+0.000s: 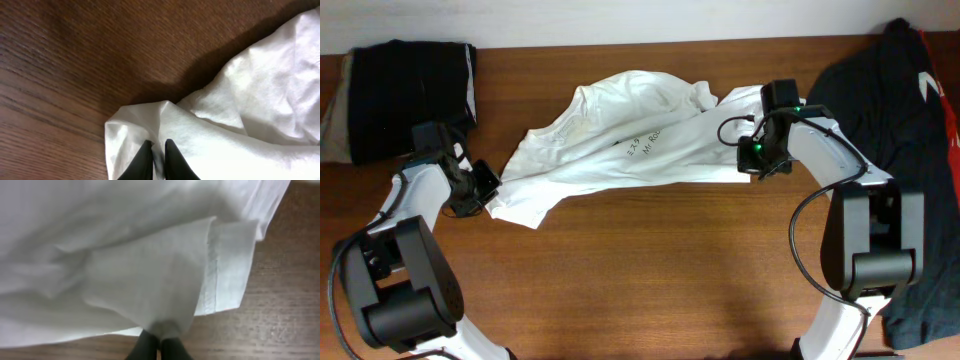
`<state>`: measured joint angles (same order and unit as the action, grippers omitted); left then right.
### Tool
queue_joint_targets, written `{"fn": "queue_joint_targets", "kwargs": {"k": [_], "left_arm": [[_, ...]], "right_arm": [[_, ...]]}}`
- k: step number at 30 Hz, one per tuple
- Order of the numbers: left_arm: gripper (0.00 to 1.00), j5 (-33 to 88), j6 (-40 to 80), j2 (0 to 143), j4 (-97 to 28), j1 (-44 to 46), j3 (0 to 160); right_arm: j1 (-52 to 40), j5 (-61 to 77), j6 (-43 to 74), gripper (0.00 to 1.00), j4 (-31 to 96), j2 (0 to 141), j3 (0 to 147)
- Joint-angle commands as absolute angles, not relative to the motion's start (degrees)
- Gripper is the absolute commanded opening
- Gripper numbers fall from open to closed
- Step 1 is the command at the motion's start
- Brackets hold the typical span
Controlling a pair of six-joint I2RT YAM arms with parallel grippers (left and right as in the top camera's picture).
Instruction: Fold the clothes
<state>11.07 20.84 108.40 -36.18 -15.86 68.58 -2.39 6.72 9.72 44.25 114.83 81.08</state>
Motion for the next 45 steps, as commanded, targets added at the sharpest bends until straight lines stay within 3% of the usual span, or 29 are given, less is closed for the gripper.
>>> {"fn": "queue_joint_targets", "kwargs": {"k": [1,5,10,11,12,13,14,17,25,28,31,34,41,42,45], "left_arm": [[0.10,10.48,21.17,108.95,-36.25,-15.92,69.36],[0.11,10.44,21.17,108.95,-36.21,-15.92,69.36],[0.11,9.10,21.19,108.95,-36.18,-15.92,69.36],[0.11,9.17,21.19,108.97,-36.18,-15.92,69.36],[0.11,9.17,21.19,108.97,-36.21,-15.90,69.36],[0.11,9.17,21.19,108.97,-36.23,-15.90,69.36],[0.11,9.17,21.19,108.97,-36.23,-15.90,69.36],[0.11,9.17,21.19,108.97,-36.23,-15.90,69.36],[0.11,9.17,21.19,108.97,-36.25,-15.90,69.36],[0.11,9.17,21.19,108.95,-36.25,-15.90,69.36],[0.11,9.17,21.17,108.97,-36.51,-15.92,69.36],[0.12,9.15,21.17,108.97,-36.69,-15.90,69.36],[0.12,9.15,21.19,108.97,-36.67,-15.90,69.36],[0.12,9.15,21.19,108.97,-36.67,-15.90,69.36],[0.12,9.15,21.17,108.97,-36.67,-15.90,69.36]], "right_arm": [[-2.22,7.11,13.04,0.04,41.76,114.85,81.06],[-2.24,7.27,13.19,0.04,38.74,114.80,90.32],[-2.81,7.49,14.02,0.04,31.18,116.90,90.26],[-3.27,7.49,14.02,0.12,29.34,118.43,90.15],[-3.79,7.51,14.02,0.58,27.62,120.07,90.15],[-4.14,7.49,14.00,0.95,26.81,121.47,90.17],[-4.23,7.51,14.02,0.99,26.89,122.15,90.17],[-3.64,7.70,13.96,0.99,31.92,121.86,91.07],[2.31,8.36,13.78,0.99,61.93,120.92,102.59],[0.49,8.36,12.36,0.96,58.65,122.32,97.78],[-0.95,8.38,12.53,0.81,53.39,122.63,92.95],[-1.87,8.29,12.53,0.75,49.34,122.63,88.88],[-1.87,4.29,12.53,0.71,48.36,123.50,87.05],[-1.87,4.27,12.53,0.62,48.14,123.50,86.87],[-1.87,4.49,14.55,0.19,47.77,123.50,86.78]]}}
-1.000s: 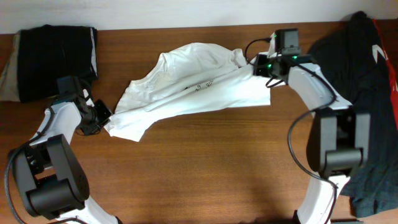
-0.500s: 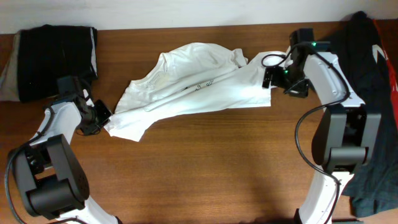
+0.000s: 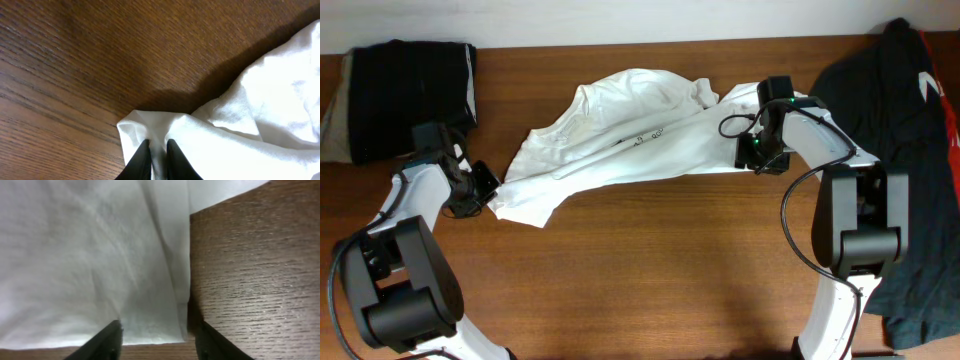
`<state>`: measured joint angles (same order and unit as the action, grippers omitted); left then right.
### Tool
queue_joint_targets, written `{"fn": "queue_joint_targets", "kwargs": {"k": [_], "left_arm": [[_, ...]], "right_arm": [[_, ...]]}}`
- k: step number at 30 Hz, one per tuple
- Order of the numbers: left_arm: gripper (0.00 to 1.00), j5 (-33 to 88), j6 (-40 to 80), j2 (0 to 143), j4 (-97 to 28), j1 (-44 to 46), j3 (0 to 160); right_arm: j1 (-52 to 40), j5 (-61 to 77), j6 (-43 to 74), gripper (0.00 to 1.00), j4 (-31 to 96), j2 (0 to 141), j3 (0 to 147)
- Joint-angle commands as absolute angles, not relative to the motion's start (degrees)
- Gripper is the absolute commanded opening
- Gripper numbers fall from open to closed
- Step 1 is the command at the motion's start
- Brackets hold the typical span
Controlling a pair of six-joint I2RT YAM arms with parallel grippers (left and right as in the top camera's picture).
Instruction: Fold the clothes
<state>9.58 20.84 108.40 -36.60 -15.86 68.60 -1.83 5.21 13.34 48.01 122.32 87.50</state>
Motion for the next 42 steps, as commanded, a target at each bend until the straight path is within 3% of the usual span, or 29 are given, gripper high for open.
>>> {"fn": "queue_joint_targets", "kwargs": {"k": [1,2,4,5,10,19,26,35,42], "left_arm": [[0.12,9.15,21.17,108.97,-36.67,-15.90,69.36],[0.12,9.15,21.17,108.97,-36.67,-15.92,69.36],[0.09,9.19,21.19,108.95,-36.88,-15.90,69.36],[0.01,9.34,21.19,108.95,-36.99,-15.90,69.38],[0.01,14.66,18.65,105.69,-39.81,-15.90,69.87],[0.01,14.63,18.61,74.96,-41.54,-15.92,70.83],[0.01,14.59,18.33,57.32,-53.39,-15.90,86.50],[0.01,6.42,17.06,58.35,-69.30,-15.90,132.29],[0.01,6.39,17.04,68.45,-70.35,-15.90,135.13]], "right_arm": [[-1.87,4.43,15.35,0.09,47.77,123.50,86.78],[-1.87,4.47,15.57,0.04,47.75,123.50,86.78],[-1.85,4.45,15.99,0.04,48.16,123.22,87.05],[-1.83,4.43,16.71,0.04,48.88,122.69,87.33],[-1.76,4.45,17.08,0.04,54.83,110.30,89.25],[-1.78,4.45,17.06,0.04,65.67,80.53,90.91],[-1.78,4.32,17.02,0.04,74.96,66.41,102.74],[-1.76,-1.19,16.80,0.04,86.61,64.79,132.64],[-1.76,-5.65,16.86,0.04,85.47,71.18,136.29]]}}
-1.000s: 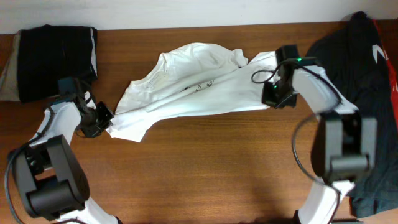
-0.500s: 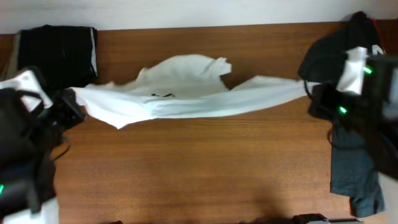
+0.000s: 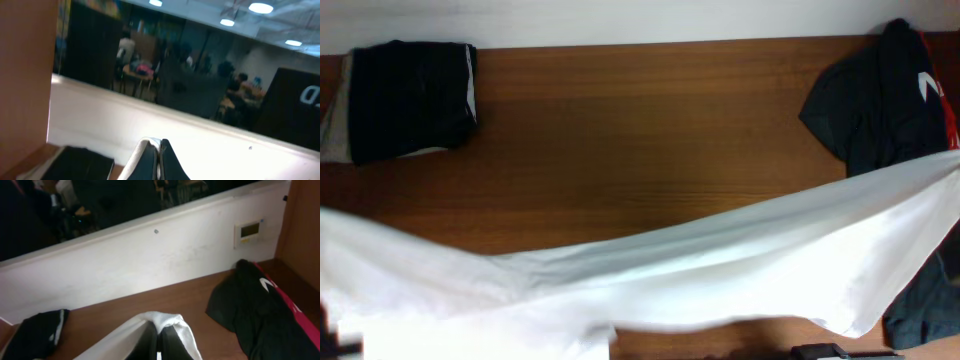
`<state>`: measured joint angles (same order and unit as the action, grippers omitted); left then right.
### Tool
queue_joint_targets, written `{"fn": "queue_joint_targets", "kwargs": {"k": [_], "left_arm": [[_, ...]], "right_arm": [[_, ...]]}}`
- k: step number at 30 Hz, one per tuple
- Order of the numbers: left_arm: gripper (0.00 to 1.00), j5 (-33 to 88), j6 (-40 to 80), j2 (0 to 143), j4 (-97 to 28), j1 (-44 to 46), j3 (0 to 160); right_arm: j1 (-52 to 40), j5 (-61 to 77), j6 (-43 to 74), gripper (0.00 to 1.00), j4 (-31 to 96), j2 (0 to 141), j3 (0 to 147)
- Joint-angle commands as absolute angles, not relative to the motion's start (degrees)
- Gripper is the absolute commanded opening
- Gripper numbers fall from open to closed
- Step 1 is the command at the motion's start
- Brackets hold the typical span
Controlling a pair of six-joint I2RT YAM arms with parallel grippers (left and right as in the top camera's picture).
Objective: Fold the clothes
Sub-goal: 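Lift the shirt with both grippers and lay it flat on the table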
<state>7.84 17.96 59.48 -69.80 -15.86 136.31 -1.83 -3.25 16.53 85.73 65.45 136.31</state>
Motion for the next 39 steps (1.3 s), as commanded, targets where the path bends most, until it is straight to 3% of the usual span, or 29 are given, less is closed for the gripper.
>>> {"fn": "queue_joint_targets", "kwargs": {"k": [1,9,15,16,17,18,19,20,24,30,34,39], "left_arm": [[0.01,6.39,17.04,72.01,-70.32,-15.90,135.15],[0.01,6.66,17.06,103.83,-64.75,-15.51,135.15],[0.01,10.31,17.12,130.19,-45.41,-10.48,135.15],[0.05,11.73,17.12,134.98,-40.38,-9.30,135.15],[0.23,12.56,17.12,138.28,-36.91,-8.51,135.15],[0.60,13.43,17.15,141.36,-33.98,-7.68,135.15],[0.99,14.24,17.12,144.24,-31.86,-6.79,135.15],[0.99,14.20,17.08,146.10,-31.48,-6.22,135.15],[0.99,14.28,17.10,146.41,-32.75,-6.02,135.48],[0.99,14.31,11.31,133.08,-54.15,-7.03,136.90],[0.99,5.45,11.03,123.20,-71.40,-7.03,136.90],[0.99,4.38,13.45,118.08,-80.29,-7.42,136.90]], "right_arm": [[-1.76,-5.65,16.88,0.04,85.08,74.11,136.29],[-1.85,-5.63,16.84,0.04,76.51,103.37,136.29],[-1.87,-5.61,16.91,0.04,62.87,125.08,136.29],[-1.87,-5.63,17.02,0.05,59.94,129.10,136.29],[-1.87,-5.63,17.02,0.19,58.13,131.96,136.29],[-1.87,-5.65,17.02,0.52,56.62,134.96,136.29],[-1.74,-5.69,16.99,0.95,56.27,137.27,136.29],[-1.48,-5.65,17.02,0.99,56.80,138.39,136.29],[0.14,-5.63,17.02,0.99,61.49,137.60,136.86],[2.96,-3.33,16.95,0.99,75.44,128.90,140.16],[2.98,1.30,16.82,0.99,83.92,122.56,140.16],[3.05,2.74,17.04,0.99,92.58,119.83,140.18]]}}
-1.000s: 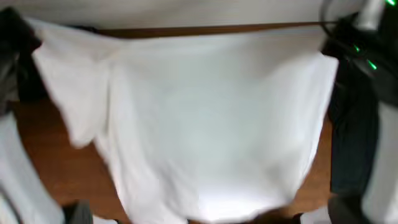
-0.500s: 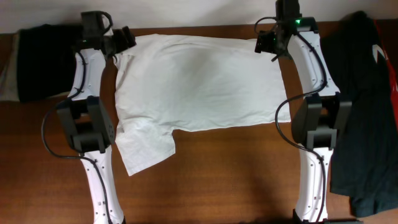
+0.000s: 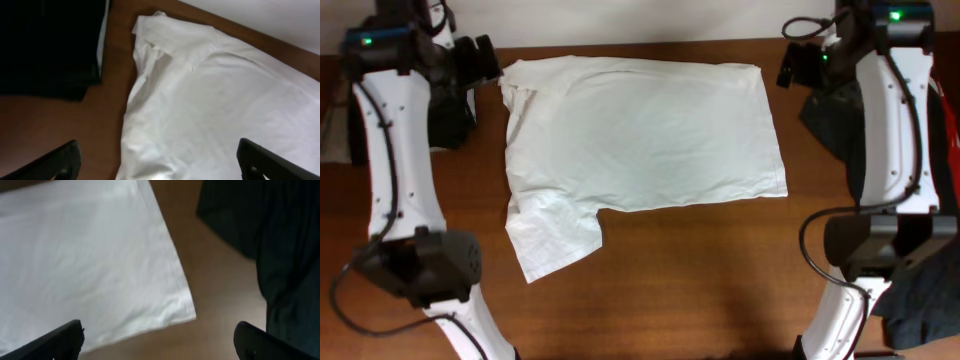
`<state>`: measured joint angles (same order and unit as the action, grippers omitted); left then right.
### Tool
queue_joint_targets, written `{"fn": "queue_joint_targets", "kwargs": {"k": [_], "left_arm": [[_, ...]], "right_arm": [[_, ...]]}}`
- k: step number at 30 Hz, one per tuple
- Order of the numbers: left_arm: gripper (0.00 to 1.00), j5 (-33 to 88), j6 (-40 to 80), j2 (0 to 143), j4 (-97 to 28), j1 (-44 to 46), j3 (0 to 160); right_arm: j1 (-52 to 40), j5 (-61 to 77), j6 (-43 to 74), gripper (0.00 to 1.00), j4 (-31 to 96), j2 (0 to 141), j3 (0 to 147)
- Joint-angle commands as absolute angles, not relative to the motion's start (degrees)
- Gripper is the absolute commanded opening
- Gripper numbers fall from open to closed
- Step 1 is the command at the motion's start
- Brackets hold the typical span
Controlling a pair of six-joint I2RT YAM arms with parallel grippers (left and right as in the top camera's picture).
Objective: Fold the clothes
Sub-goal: 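Lift the shirt with both grippers and lay it flat on the table, then grasp the shirt's bottom corners with left and right grippers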
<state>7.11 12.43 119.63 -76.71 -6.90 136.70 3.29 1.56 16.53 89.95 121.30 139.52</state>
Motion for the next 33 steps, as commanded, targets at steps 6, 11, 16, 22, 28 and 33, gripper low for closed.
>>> {"fn": "queue_joint_targets", "kwargs": {"k": [6,11,16,22,28,33], "left_arm": [[0.99,1.76,15.40,113.62,-92.84,-9.63,136.88],[0.99,-3.22,17.08,109.21,-96.73,-9.98,134.15],[0.99,-2.42,17.08,104.38,-95.09,-9.80,118.63],[0.99,-0.99,17.08,103.26,-80.12,-9.80,91.94],[0.99,5.67,16.05,103.26,-72.14,-7.75,72.60],[0.99,5.85,18.87,103.26,-66.61,-5.06,61.65]], "right_arm": [[2.98,2.79,16.80,0.99,97.34,113.58,140.14],[2.98,2.79,16.45,0.99,97.34,104.88,136.64],[2.98,-1.41,15.03,0.99,96.18,104.01,127.33],[3.09,-2.20,15.05,0.99,83.20,105.30,111.13],[6.61,-2.17,15.07,0.99,72.77,105.60,106.26],[11.62,-0.12,13.34,1.00,70.74,108.16,106.26]]}}
